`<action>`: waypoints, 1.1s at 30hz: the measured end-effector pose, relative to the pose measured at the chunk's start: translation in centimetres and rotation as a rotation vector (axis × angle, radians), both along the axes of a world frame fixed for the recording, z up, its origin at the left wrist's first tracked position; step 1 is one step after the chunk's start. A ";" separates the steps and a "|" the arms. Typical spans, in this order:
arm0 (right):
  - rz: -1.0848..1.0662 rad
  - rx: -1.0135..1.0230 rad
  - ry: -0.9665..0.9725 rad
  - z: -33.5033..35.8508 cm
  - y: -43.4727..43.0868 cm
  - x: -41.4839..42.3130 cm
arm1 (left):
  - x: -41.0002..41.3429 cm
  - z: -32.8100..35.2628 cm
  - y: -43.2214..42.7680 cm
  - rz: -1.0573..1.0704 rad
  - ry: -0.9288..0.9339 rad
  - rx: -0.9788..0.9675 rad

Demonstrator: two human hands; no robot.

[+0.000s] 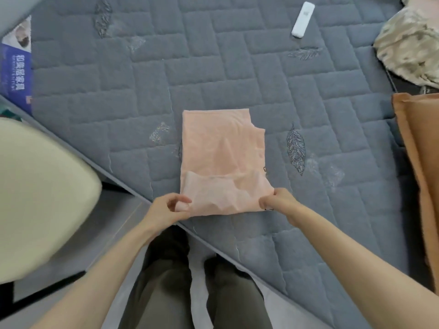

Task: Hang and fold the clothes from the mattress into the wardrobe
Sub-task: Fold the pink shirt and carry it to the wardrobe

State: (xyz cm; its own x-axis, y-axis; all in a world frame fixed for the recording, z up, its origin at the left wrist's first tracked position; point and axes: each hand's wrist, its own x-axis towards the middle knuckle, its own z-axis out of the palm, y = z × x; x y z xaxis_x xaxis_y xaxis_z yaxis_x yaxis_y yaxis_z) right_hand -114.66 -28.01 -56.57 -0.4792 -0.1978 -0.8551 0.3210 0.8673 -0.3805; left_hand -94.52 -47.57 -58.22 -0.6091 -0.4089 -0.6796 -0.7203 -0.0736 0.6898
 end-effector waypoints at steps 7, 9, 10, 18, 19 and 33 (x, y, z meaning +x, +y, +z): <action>-0.277 -0.219 0.200 -0.2 -3.4 -3.0 | -4.5 0.2 -4.2 0.226 0.255 -0.140; -0.364 -0.296 0.242 0.0 -5.5 -5.0 | -7.5 0.2 -6.5 0.314 0.342 -0.014; -0.396 -0.342 0.254 0.2 -6.6 -6.2 | -9.1 0.2 -7.8 0.323 0.382 0.048; -0.184 -0.188 0.530 -6.8 -10.8 -9.6 | -15.5 -6.1 -11.8 0.171 0.067 -0.100; -0.172 -0.167 0.507 -7.7 -11.1 -9.6 | -15.7 -6.7 -11.4 0.165 0.023 -0.123; -0.308 0.107 0.614 -12.2 -15.2 -11.5 | -21.1 -11.1 -9.1 0.397 -0.142 -0.381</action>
